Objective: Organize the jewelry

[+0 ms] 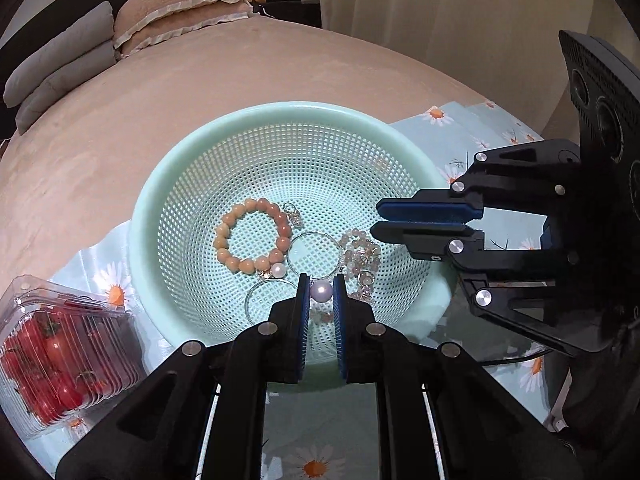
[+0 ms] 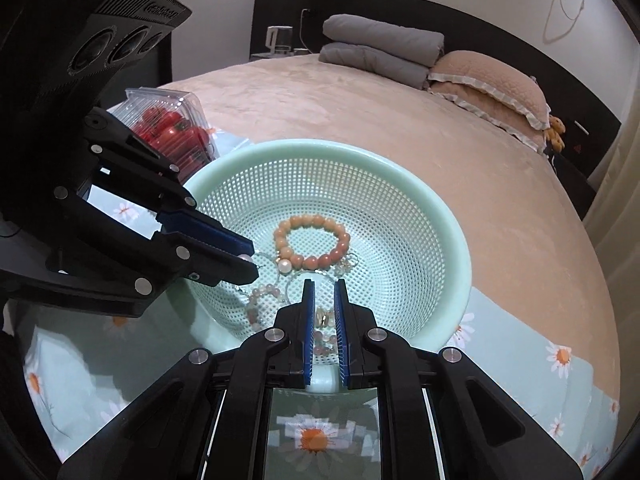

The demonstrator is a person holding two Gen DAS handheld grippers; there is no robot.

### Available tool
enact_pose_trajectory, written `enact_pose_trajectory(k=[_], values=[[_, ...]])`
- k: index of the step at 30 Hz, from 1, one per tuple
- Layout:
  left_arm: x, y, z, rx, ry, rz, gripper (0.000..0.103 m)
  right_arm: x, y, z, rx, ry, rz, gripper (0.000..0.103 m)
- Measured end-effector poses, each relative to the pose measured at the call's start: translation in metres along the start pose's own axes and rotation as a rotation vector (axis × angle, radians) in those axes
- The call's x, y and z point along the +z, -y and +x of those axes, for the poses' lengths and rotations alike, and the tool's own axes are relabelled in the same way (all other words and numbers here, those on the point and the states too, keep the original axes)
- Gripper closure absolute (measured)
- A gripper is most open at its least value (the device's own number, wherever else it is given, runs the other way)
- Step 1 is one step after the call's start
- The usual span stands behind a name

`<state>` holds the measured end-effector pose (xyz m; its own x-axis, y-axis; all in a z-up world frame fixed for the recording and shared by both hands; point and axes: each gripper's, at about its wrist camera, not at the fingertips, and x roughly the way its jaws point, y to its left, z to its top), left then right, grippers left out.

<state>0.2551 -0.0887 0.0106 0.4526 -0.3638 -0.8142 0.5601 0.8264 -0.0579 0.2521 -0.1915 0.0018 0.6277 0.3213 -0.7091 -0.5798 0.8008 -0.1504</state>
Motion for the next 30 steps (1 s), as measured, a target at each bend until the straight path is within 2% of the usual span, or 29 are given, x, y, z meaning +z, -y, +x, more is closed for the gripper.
enact_pose_trajectory(k=[1, 3, 4, 5, 8, 9, 11, 13, 16, 22, 30], values=[[-0.001, 0.0, -0.002, 0.004, 0.017, -0.003, 0.089, 0.0, 0.001, 0.0, -0.007, -0.003, 0.009, 0.092], [-0.002, -0.003, -0.008, 0.028, 0.046, -0.028, 0.073, 0.0, 0.007, 0.001, -0.036, 0.005, 0.031, 0.069], [-0.003, -0.004, -0.012, 0.054, 0.067, -0.044, 0.059, -0.002, 0.009, -0.001, -0.043, 0.006, 0.052, 0.042], [-0.003, -0.006, -0.017, 0.078, 0.094, -0.06, 0.045, -0.003, 0.01, -0.004, -0.057, 0.022, 0.066, 0.028], [-0.004, -0.008, -0.025, 0.129, 0.136, -0.07, 0.026, -0.005, 0.016, -0.014, -0.08, 0.06, 0.104, 0.016], [-0.004, -0.007, -0.027, 0.148, 0.144, -0.073, 0.025, -0.005, 0.018, -0.017, -0.104, 0.062, 0.114, 0.016], [-0.004, -0.006, -0.029, 0.177, 0.154, -0.08, 0.014, -0.008, 0.021, -0.02, -0.148, 0.054, 0.133, 0.015], [-0.001, -0.007, -0.031, 0.2, 0.173, -0.088, 0.008, -0.01, 0.023, -0.023, -0.193, 0.037, 0.162, 0.013], [-0.001, -0.007, -0.036, 0.288, 0.224, -0.128, 0.007, -0.014, 0.024, -0.029, -0.24, 0.044, 0.202, 0.01], [-0.004, -0.002, -0.041, 0.246, 0.215, -0.12, 0.006, -0.025, 0.029, -0.044, -0.256, 0.067, 0.334, 0.008], [-0.01, 0.016, -0.056, 0.341, 0.283, -0.081, 0.006, -0.04, 0.038, -0.053, -0.295, 0.01, 0.449, 0.008]])
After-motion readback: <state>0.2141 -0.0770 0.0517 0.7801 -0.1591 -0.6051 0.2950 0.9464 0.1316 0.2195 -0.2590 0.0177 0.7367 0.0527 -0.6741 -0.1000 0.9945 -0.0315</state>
